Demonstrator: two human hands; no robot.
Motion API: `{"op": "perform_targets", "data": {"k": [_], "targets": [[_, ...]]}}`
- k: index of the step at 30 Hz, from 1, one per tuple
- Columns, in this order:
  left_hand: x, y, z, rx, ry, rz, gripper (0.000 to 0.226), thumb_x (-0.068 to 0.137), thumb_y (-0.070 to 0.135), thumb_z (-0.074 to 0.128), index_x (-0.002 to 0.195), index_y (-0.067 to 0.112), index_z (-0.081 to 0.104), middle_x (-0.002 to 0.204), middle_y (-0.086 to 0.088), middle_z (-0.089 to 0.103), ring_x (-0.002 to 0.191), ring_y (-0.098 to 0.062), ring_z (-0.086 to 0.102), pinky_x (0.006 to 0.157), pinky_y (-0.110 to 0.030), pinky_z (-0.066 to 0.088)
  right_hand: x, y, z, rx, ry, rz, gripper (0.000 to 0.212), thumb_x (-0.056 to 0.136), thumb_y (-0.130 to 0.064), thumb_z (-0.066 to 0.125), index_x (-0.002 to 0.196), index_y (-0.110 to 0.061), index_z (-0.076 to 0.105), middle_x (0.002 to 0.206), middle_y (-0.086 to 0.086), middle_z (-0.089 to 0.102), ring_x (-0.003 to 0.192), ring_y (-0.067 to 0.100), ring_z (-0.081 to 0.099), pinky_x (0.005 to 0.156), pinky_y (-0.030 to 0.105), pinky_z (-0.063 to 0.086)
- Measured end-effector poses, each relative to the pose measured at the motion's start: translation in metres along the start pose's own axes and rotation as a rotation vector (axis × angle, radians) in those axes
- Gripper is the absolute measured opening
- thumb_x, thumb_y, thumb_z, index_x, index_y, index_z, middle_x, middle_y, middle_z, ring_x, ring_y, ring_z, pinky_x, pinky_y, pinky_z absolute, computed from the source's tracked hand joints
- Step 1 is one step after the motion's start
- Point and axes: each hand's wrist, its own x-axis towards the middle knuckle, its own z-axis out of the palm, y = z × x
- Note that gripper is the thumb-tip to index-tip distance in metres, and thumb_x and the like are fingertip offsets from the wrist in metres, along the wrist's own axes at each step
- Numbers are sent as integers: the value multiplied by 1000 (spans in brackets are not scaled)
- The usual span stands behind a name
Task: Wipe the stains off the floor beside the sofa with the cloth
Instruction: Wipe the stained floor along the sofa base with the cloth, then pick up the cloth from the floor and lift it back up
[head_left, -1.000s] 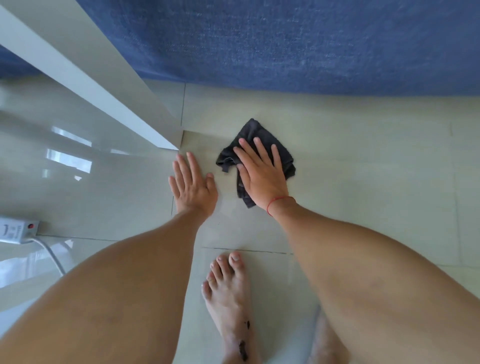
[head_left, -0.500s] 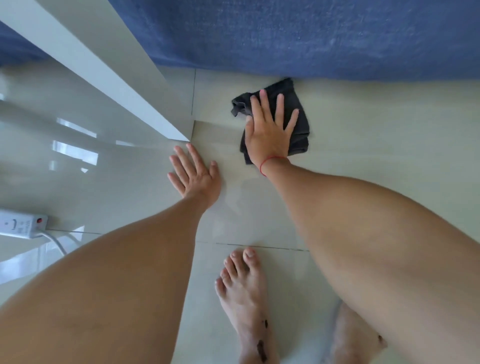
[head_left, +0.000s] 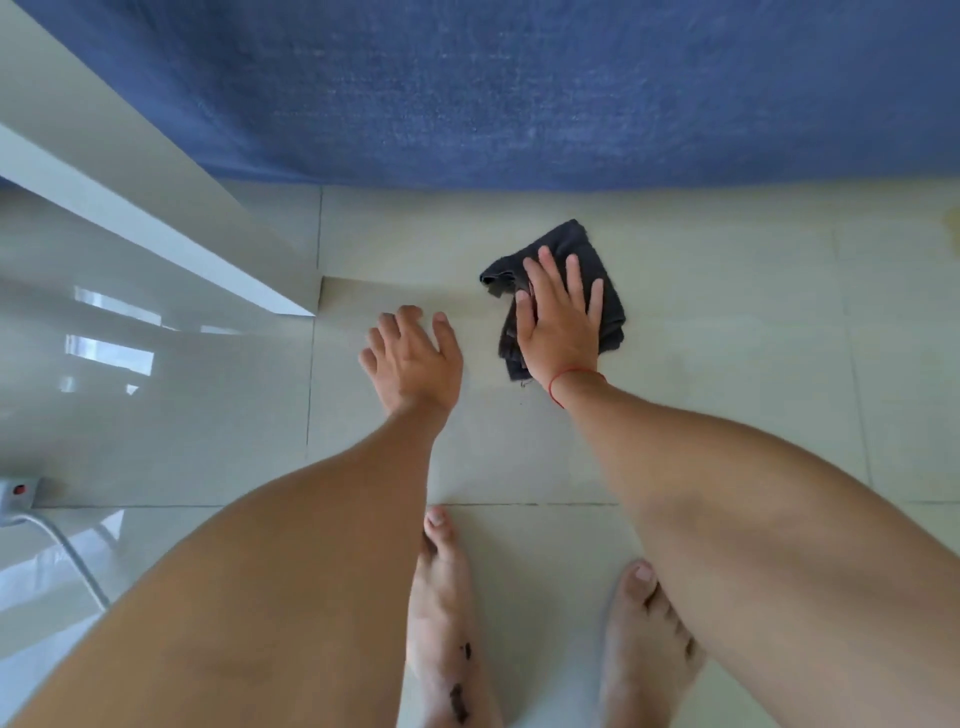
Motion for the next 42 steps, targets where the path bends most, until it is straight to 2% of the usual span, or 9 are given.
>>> {"op": "perform_targets", "data": {"k": [3,5,9,13,18,22,29,36,42], "targets": [[8,22,4,-39,-101,57,46,99,41,33,97,10,67,101,-7,68,97,-28,59,91,-36,37,12,-4,-12,210,42,107,48,101,-38,31,148,-25,32,160,-5,19,149,17,9,120,44,1],[13,39,5,-40,-159,32,52,97,47,34,91,8,69,95,-9,70,88,-29,60,87,-36,40,16,4,-25,323,163,188,47,99,-35,39,143,-19,40,156,5,30,145,23,22,117,44,17],[21,81,14,-20,-213,16,66,87,64,43,112,6,59,111,-11,63,106,-31,59,92,-40,41,27,35,-46,308,133,320,43,90,-35,56,125,-10,55,127,13,53,120,32,47,97,42,42],[22,108,22,16,-242,-45,67,88,53,57,131,5,40,132,-11,46,125,-29,44,99,-41,38,34,41,-56,316,-1,372,51,81,-35,70,119,-5,55,118,15,58,109,32,57,92,40,50],[19,115,30,-42,-154,53,37,98,24,48,130,6,44,129,-12,48,122,-29,45,97,-40,39,32,38,-62,258,-54,415,46,89,-44,58,105,0,59,109,18,65,103,36,61,82,38,50],[24,112,32,-134,-113,97,35,100,14,42,135,10,44,127,-15,48,119,-32,45,96,-42,39,40,31,-72,272,-84,434,52,89,-48,56,111,-1,58,117,18,63,109,36,59,87,37,48],[17,108,34,84,-174,-65,56,96,50,41,134,9,36,129,-14,47,120,-32,47,92,-43,42,35,17,-66,198,-121,409,48,97,-37,47,130,-4,36,126,18,58,114,38,57,90,40,45],[15,105,38,101,-145,139,36,102,32,39,122,2,45,123,-15,54,113,-33,56,90,-41,45,18,21,-50,73,-37,252,38,102,-31,38,128,-4,37,110,23,65,100,42,61,75,41,44],[-6,87,22,-46,-253,20,31,102,27,39,121,3,40,119,-19,60,107,-43,60,77,-44,47,-9,8,-49,194,-109,323,38,101,-29,42,130,-6,36,112,20,64,104,40,60,79,40,45]]}}
